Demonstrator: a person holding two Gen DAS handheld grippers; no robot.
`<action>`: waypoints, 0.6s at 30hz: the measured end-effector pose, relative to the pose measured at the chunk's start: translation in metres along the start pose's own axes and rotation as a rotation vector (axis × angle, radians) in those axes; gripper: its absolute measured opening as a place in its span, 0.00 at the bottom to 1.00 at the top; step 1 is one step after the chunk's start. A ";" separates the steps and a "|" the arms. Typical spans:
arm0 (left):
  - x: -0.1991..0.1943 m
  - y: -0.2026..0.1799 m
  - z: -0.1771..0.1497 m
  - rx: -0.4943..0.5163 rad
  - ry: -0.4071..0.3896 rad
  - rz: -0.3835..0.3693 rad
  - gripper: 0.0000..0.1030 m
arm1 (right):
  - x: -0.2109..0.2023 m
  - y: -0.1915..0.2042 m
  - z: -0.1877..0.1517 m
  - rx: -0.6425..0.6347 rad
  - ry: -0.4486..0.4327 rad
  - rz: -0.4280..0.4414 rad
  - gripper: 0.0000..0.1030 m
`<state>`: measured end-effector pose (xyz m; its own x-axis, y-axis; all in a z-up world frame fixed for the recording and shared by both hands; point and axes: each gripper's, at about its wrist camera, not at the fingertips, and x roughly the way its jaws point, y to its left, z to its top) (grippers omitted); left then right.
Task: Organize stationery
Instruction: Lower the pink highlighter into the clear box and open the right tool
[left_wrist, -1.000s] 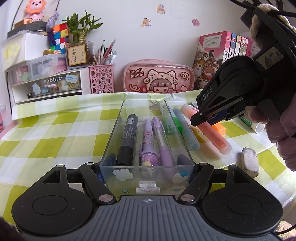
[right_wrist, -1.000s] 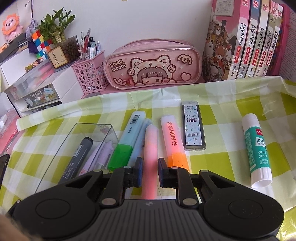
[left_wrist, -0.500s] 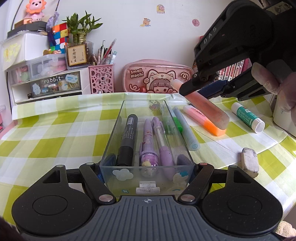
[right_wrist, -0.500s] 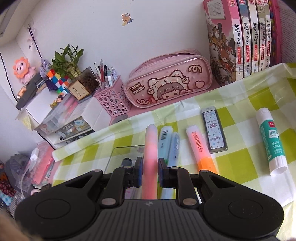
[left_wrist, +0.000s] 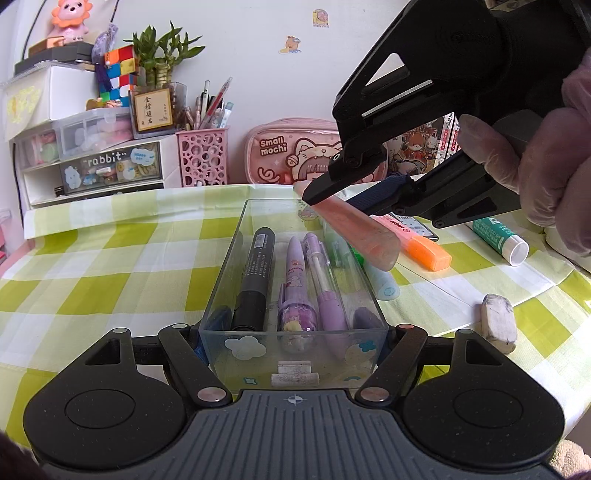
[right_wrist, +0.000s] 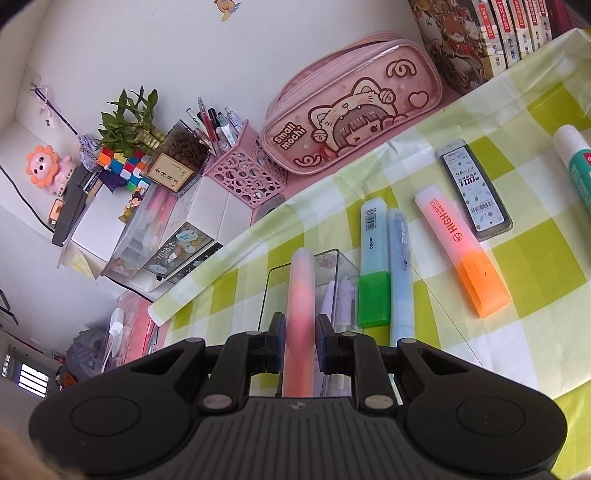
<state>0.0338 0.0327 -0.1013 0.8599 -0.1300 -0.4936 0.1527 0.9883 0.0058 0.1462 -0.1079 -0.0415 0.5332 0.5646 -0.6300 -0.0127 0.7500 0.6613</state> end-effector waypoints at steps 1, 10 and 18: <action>0.000 0.000 0.000 0.000 0.000 0.000 0.72 | 0.002 0.000 0.000 0.003 0.005 -0.006 0.21; 0.000 0.000 0.000 0.000 0.000 0.000 0.72 | 0.018 0.002 -0.001 0.028 0.040 -0.026 0.21; 0.000 0.000 0.000 0.000 0.000 0.000 0.72 | 0.017 0.006 -0.003 0.006 0.043 -0.012 0.22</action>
<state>0.0338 0.0327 -0.1013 0.8600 -0.1296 -0.4936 0.1523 0.9883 0.0058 0.1526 -0.0932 -0.0495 0.4962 0.5697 -0.6552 -0.0008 0.7549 0.6558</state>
